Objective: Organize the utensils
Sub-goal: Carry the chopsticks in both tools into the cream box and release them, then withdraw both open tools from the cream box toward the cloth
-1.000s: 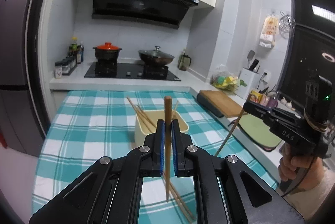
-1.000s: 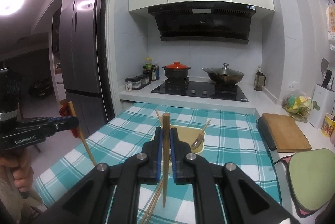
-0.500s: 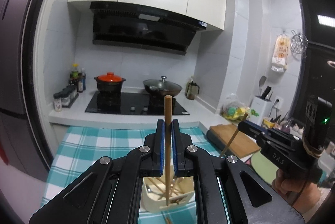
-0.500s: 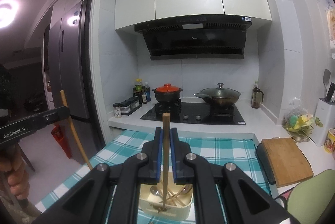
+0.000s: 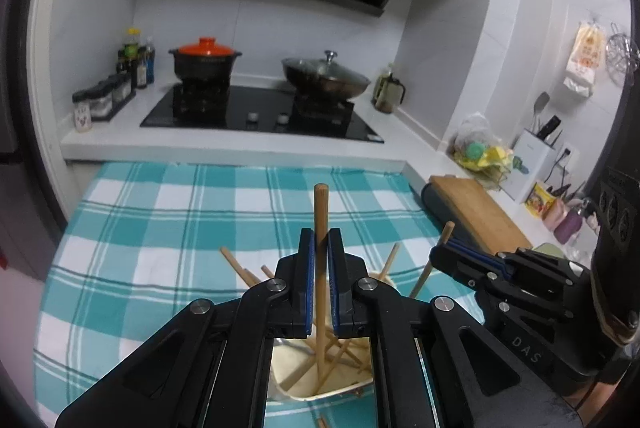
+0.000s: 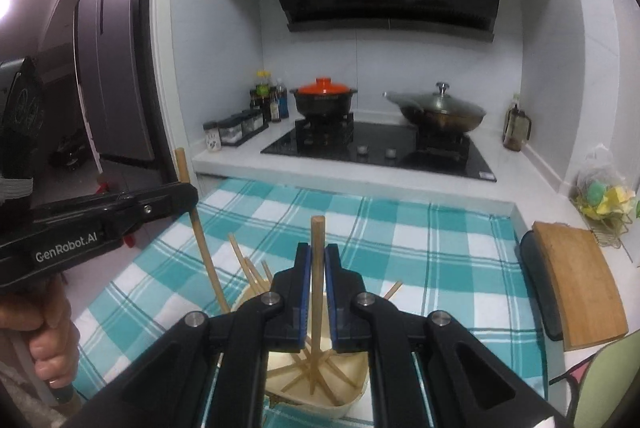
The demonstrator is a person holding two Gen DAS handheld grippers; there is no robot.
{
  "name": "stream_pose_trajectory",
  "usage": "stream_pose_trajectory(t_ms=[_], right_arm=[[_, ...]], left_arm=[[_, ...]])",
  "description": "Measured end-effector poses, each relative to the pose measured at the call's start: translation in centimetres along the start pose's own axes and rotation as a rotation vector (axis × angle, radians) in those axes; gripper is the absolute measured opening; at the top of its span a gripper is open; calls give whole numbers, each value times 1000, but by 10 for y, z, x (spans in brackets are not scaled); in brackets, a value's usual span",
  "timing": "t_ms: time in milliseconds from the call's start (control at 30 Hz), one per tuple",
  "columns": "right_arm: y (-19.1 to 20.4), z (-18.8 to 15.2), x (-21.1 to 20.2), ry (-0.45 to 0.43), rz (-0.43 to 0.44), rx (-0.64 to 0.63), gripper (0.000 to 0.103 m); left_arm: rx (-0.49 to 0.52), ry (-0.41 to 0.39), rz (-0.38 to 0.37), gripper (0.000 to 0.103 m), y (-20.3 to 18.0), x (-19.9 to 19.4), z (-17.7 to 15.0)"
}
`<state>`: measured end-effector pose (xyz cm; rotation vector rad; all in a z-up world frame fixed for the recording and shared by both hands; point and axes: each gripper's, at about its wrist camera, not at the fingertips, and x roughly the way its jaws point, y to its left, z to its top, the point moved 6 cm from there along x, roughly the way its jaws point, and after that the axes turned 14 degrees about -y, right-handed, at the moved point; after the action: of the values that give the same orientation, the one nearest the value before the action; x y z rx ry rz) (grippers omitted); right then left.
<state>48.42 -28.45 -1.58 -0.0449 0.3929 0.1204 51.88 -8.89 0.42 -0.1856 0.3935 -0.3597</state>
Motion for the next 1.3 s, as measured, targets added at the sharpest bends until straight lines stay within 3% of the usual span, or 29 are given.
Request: stream_pose_trajectory(t_ms=[100, 167, 233, 267, 300, 433, 533, 667, 800, 933, 1133, 1300], right_arm=[[-4, -21, 23, 79, 16, 25, 8], [-5, -33, 33, 116, 25, 50, 8], [-7, -38, 36, 128, 10, 68, 18], [-8, -39, 35, 120, 1, 77, 31], [-10, -37, 30, 103, -2, 91, 38], [-14, -25, -4, 51, -5, 84, 38], [-16, -29, -38, 49, 0, 64, 38], [-9, -79, -90, 122, 18, 37, 38], [8, -181, -123, 267, 38, 40, 38], [29, -260, -143, 344, 31, 100, 35], [43, -287, -167, 305, 0, 202, 32], [42, -284, -180, 283, -23, 153, 32]], left_arm=[[1, 44, 16, 5, 1, 20, -19], [1, 64, 27, 11, 2, 28, -25], [-7, 73, 30, 49, 4, 26, -27], [-9, 60, 29, 56, 5, 19, -25], [-2, 44, 28, 63, 6, 10, -23], [74, 67, 39, 75, 13, -32, -28], [122, 129, 43, 89, 21, -72, -58], [143, 256, 57, 92, 29, -113, -135], [8, 321, 50, 92, 23, -131, -215], [-66, 353, 31, 92, 0, -120, -259], [25, 358, 75, 92, -23, -103, -285], [92, 376, 144, 91, -17, -97, -300]])
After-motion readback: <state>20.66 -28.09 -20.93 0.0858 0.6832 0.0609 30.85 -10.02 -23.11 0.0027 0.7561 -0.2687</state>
